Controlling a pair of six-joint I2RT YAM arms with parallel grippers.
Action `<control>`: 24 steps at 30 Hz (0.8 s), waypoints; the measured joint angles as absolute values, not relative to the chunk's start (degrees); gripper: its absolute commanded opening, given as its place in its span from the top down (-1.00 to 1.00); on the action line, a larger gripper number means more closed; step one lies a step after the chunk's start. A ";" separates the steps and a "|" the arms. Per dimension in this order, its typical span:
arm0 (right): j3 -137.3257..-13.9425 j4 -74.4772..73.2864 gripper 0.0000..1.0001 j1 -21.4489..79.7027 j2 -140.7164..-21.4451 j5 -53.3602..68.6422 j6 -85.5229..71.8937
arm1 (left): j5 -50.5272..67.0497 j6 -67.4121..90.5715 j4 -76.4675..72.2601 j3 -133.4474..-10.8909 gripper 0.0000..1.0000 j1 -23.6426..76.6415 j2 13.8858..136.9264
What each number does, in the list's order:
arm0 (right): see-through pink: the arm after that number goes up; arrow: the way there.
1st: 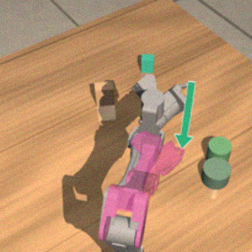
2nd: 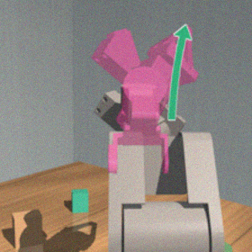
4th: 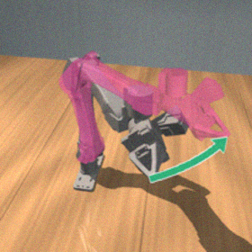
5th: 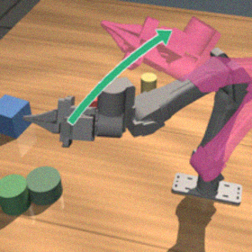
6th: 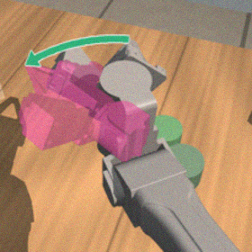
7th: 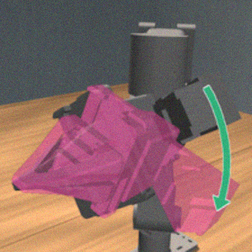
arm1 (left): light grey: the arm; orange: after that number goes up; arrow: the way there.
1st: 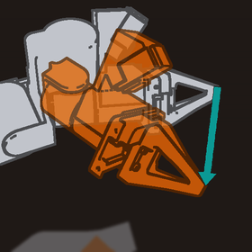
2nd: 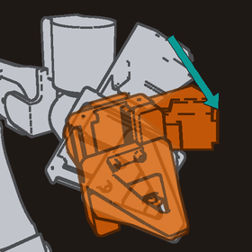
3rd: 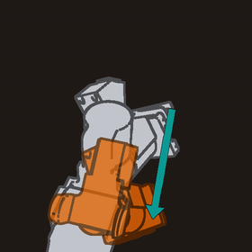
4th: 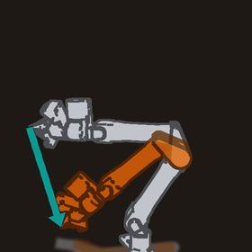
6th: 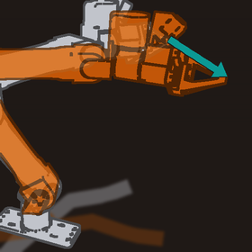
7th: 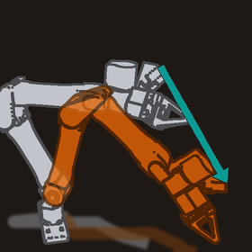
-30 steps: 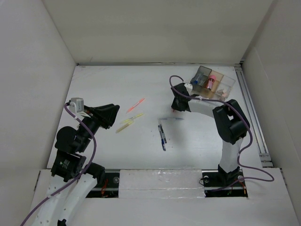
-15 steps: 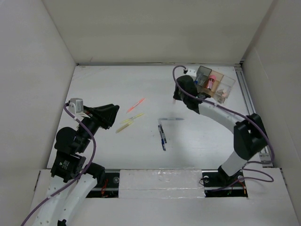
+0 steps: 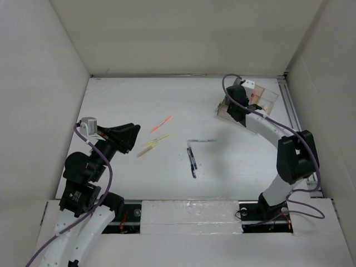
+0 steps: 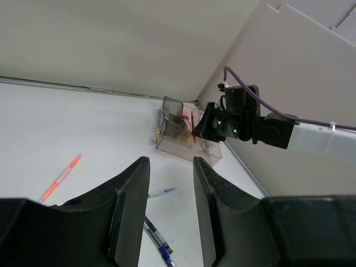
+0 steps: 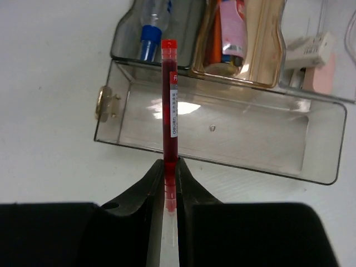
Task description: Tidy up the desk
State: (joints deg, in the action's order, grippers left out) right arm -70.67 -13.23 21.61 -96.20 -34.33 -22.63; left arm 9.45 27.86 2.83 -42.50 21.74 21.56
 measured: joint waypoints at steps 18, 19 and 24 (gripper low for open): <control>-40.82 11.88 0.92 4.82 -72.25 -12.34 -81.23 | 9.67 27.88 2.83 -42.50 0.34 21.74 21.52; -39.05 13.96 0.92 4.82 -71.77 -11.88 -84.55 | 9.67 27.88 2.83 -42.50 0.34 21.74 21.52; -29.78 21.98 0.92 4.75 -71.59 -9.89 -98.98 | 9.69 27.88 2.83 -42.50 0.34 21.74 21.50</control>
State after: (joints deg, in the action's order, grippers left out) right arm -29.78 21.98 4.75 -71.59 -9.89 -98.98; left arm 9.69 27.88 2.83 -42.50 21.74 21.50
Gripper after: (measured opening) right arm 0.151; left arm 0.330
